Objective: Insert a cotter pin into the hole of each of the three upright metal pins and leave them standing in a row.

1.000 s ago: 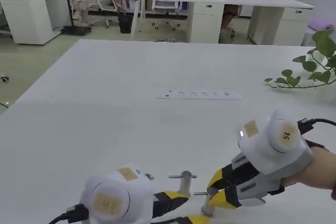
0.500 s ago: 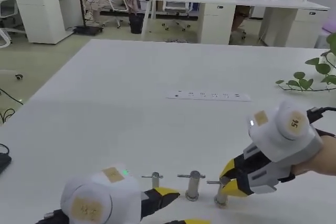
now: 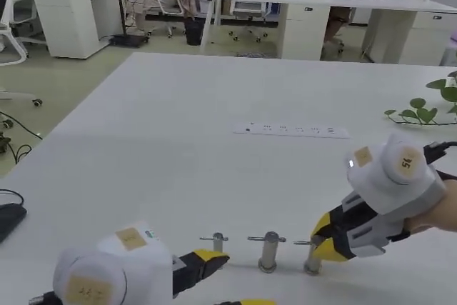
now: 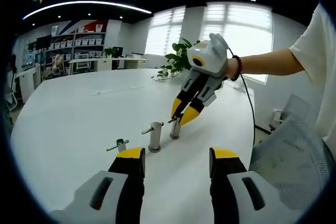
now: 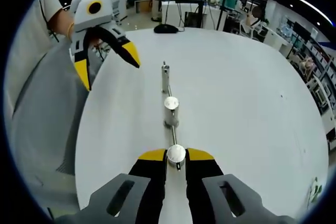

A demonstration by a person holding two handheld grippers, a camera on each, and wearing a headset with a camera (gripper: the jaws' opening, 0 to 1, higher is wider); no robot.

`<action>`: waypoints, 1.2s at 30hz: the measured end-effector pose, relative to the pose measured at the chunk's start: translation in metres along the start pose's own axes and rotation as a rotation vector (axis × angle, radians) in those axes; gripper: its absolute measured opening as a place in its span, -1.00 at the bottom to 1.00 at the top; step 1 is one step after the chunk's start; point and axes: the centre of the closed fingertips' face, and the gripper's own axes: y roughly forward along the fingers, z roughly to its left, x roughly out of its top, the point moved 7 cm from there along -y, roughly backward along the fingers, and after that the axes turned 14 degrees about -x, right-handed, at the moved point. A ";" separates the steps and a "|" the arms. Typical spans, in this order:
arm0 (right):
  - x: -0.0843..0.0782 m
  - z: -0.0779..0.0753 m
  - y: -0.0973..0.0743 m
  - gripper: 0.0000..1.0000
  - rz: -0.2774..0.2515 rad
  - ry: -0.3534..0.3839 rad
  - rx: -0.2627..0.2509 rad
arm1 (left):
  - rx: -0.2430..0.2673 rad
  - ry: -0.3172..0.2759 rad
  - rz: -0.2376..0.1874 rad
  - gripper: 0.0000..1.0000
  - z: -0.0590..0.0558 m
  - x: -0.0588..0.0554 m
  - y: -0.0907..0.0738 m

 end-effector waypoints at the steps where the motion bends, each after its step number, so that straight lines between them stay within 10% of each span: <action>1: 0.000 0.000 0.000 -0.73 -0.001 0.001 0.000 | 0.003 -0.001 0.001 -0.02 0.001 0.000 -0.001; 19: -0.004 -0.003 0.001 -0.67 -0.012 0.062 0.025 | 0.088 -0.016 0.001 0.18 0.014 0.001 -0.026; 36: -0.002 0.009 -0.027 0.04 -0.108 0.331 -0.097 | 0.121 -0.010 0.018 0.42 0.021 0.004 -0.042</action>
